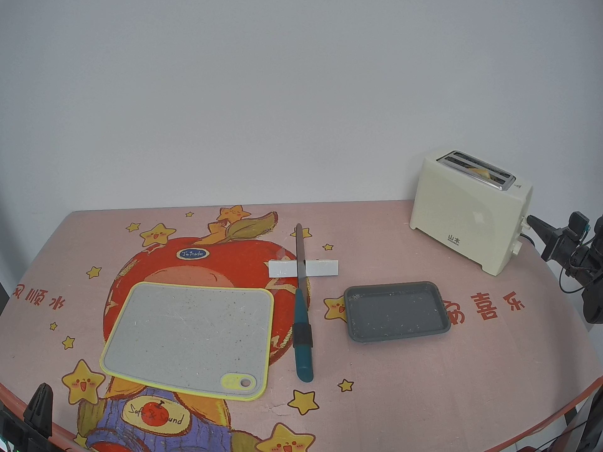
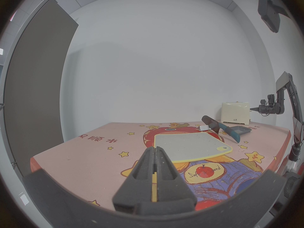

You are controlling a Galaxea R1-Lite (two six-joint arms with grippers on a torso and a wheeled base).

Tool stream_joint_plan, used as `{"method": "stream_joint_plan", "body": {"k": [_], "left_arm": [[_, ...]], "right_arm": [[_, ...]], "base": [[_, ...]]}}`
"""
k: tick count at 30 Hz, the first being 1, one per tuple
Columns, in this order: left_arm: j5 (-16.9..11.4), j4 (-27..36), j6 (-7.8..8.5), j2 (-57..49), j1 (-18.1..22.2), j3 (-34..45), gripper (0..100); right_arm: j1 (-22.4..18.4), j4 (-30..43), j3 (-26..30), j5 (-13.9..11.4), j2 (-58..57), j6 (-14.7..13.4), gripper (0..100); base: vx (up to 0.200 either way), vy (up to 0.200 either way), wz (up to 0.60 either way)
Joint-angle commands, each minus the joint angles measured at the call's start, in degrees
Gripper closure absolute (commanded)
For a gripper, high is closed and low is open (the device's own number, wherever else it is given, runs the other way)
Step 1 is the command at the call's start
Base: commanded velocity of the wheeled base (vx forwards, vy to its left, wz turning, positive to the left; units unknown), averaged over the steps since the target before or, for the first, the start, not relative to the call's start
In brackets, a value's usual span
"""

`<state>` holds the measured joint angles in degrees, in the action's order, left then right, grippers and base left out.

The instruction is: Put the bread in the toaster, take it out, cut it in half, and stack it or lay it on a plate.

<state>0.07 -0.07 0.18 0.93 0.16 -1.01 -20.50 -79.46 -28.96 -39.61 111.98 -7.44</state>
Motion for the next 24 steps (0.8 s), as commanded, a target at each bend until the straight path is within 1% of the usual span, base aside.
{"method": "stream_joint_plan", "body": {"k": [1, 24], "left_arm": [[0.01, -0.01, -0.01, -0.40, 0.02, 1.01, 100], [0.01, -0.01, -0.01, -0.40, 0.02, 1.01, 100]], "right_arm": [[-0.06, 0.18, 0.31, -0.03, 1.22, -0.03, 100], [0.38, 0.01, 2.16, -0.03, 0.96, 0.23, 100]], "base": [[0.000, 0.000, 0.00], [0.000, 0.000, 0.00]]}}
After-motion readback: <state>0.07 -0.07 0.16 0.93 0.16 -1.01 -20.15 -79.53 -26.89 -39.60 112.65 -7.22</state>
